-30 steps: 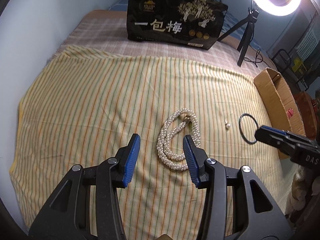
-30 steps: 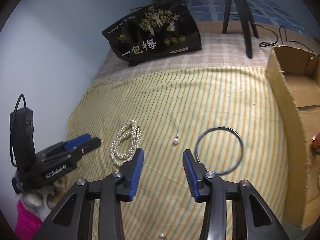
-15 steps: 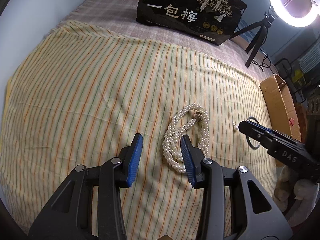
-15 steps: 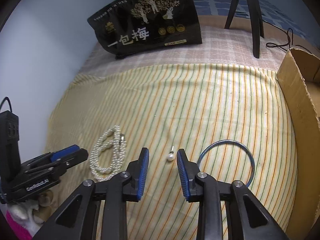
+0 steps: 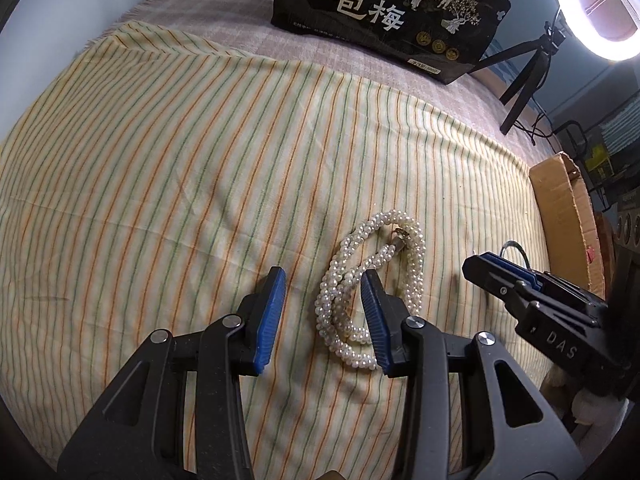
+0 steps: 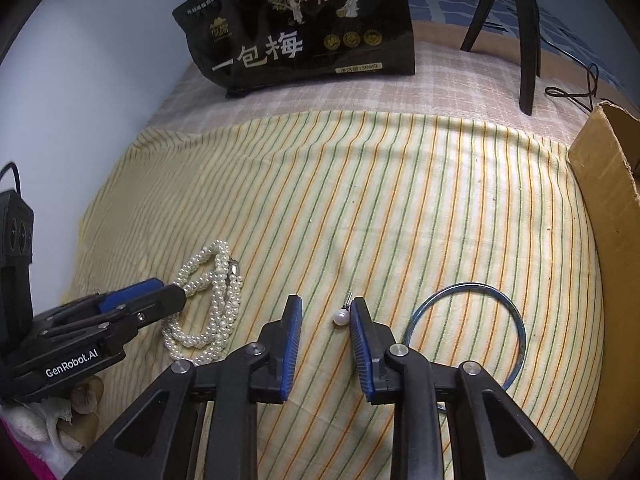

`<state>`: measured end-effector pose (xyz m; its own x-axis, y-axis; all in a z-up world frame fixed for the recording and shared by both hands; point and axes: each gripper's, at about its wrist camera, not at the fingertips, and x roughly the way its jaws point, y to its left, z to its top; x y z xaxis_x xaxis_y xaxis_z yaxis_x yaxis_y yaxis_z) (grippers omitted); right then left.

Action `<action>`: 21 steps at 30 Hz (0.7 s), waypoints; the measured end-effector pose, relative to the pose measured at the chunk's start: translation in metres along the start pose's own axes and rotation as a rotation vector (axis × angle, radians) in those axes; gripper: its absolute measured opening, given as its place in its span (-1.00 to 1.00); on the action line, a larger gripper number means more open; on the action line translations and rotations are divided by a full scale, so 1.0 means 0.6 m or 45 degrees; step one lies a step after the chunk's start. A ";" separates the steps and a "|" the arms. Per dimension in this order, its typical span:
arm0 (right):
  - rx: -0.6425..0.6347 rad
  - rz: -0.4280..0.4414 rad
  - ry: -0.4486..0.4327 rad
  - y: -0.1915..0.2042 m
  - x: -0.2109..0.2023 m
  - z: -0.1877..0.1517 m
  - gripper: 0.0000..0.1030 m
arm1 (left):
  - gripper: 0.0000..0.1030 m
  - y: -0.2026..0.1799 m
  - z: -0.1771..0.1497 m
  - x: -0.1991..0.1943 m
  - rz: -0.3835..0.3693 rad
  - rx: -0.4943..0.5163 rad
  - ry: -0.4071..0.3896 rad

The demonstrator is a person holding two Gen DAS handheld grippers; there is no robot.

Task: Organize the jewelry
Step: 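Close the left tool on the pearl necklace while the right tool closes on the pearl earring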

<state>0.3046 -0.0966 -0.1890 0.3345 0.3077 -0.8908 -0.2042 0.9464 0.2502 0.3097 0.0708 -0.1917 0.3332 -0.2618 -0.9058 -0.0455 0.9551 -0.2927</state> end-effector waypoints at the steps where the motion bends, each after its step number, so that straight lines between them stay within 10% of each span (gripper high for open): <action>1: -0.007 -0.007 0.003 0.000 0.002 0.000 -0.55 | -0.23 -0.001 0.000 0.003 0.005 0.002 0.001; 21: 0.005 -0.036 -0.021 0.002 -0.008 0.004 -0.88 | -0.87 -0.013 0.001 -0.001 0.050 0.009 -0.040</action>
<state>0.3047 -0.0968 -0.1833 0.3556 0.2823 -0.8910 -0.1906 0.9552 0.2266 0.3106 0.0635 -0.1887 0.3610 -0.2199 -0.9063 -0.0522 0.9655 -0.2551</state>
